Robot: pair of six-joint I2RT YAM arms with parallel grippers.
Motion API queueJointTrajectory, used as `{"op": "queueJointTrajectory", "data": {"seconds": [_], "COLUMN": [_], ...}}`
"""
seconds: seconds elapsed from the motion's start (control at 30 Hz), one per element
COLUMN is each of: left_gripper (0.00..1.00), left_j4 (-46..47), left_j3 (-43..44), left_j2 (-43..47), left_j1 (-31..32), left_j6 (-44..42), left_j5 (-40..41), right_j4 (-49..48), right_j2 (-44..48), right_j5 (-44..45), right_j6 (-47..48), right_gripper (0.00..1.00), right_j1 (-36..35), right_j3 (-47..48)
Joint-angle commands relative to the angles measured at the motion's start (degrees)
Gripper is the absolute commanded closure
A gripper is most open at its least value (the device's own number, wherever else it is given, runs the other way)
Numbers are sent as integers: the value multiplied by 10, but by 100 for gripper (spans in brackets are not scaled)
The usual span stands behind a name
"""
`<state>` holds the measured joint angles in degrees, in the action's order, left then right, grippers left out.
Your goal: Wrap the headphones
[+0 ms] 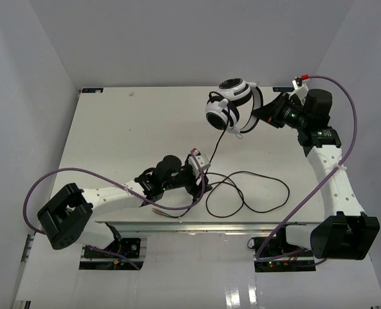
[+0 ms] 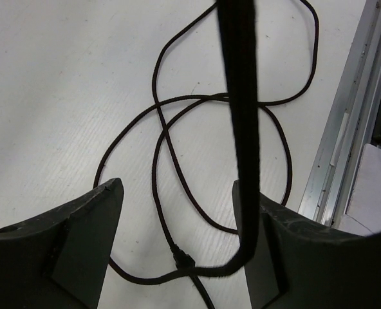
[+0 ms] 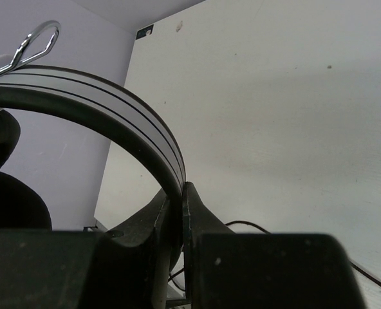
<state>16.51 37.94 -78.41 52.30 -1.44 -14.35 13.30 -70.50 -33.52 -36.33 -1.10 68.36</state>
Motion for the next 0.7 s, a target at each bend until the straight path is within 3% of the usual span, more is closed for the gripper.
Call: {"op": "queueJointTrajectory", "data": {"seconds": [0.0, 0.07, 0.1, 0.4, 0.57, 0.67], "left_gripper": [19, 4, 2, 2, 7, 20], "left_j4": [73, 91, 103, 333, 398, 397], "left_j3": [-38, -59, -79, -165, -139, -111], "left_j2": [25, 33, 36, -32, -108, -147], "left_j1": [0, 0, 1, 0, 0, 0], "left_j6": [-13, -6, 6, 59, 69, 78], "left_j5": [-17, -38, -46, -37, -20, -31], "right_j4": [-58, -57, -57, -59, -57, -57], "right_j2": [28, 27, 27, 26, 27, 30], "right_j5": [-61, -62, -60, -75, -84, -91], "right_j6": [-42, -43, -41, -45, -54, -60], "right_gripper": [92, 92, 92, 92, 92, 92], "right_j1": [11, 22, 23, 26, 27, 27], "right_j3": [16, 22, 23, 29, 38, 42]}}
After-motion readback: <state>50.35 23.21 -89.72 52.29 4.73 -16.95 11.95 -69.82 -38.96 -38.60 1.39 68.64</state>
